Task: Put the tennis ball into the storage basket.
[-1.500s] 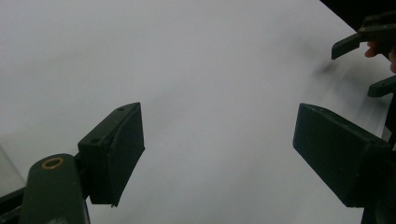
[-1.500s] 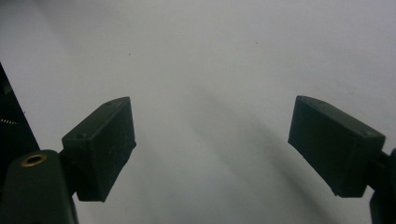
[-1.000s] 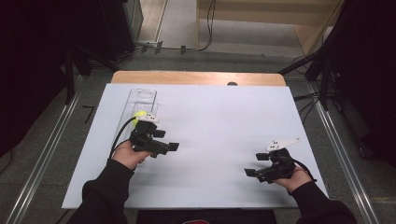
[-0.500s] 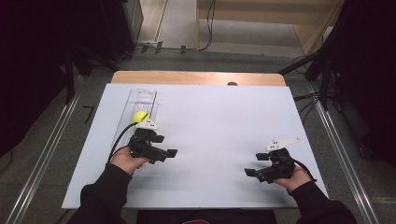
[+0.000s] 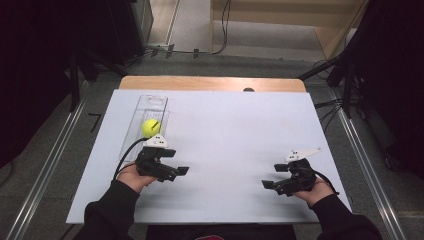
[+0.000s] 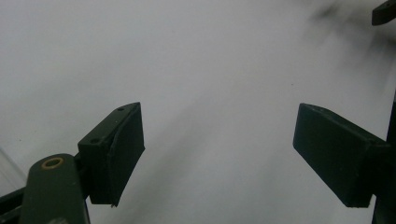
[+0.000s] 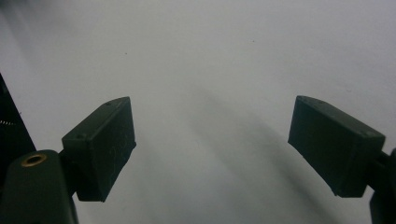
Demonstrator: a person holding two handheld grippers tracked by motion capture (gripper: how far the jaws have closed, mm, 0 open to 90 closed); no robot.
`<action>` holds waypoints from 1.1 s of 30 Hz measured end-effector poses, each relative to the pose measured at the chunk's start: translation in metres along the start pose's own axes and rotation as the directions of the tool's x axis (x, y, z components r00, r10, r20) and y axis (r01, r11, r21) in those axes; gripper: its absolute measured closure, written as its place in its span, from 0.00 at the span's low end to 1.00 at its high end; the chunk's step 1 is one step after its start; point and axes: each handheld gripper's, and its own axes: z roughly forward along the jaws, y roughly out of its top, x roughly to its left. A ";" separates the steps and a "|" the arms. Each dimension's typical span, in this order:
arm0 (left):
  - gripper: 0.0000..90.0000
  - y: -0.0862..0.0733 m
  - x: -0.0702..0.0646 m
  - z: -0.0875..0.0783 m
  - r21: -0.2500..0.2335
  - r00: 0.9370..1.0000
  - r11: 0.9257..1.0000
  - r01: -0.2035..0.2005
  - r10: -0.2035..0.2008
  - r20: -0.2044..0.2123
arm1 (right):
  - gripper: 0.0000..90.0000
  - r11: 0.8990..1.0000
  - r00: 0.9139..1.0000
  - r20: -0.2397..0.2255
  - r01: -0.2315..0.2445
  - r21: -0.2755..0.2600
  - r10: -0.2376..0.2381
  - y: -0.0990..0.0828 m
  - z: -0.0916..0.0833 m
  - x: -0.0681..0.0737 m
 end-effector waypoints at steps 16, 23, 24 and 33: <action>0.19 -0.015 -0.003 -0.012 0.015 1.000 1.000 0.017 -0.017 0.018 | 0.14 1.000 1.000 0.006 -0.005 0.004 0.004 0.000 0.001 0.000; 0.19 -0.020 -0.005 -0.011 0.025 1.000 1.000 0.015 -0.016 0.028 | 0.14 1.000 1.000 0.007 -0.007 0.004 0.006 0.000 0.000 0.000; 0.19 -0.020 -0.005 -0.011 0.025 1.000 1.000 0.008 -0.009 0.027 | 0.14 1.000 1.000 0.006 -0.006 0.004 0.006 0.000 0.000 0.000; 0.19 -0.026 -0.008 -0.013 0.034 0.999 0.999 0.010 -0.011 0.034 | 0.14 1.000 1.000 0.007 -0.009 0.003 0.009 0.000 0.000 -0.001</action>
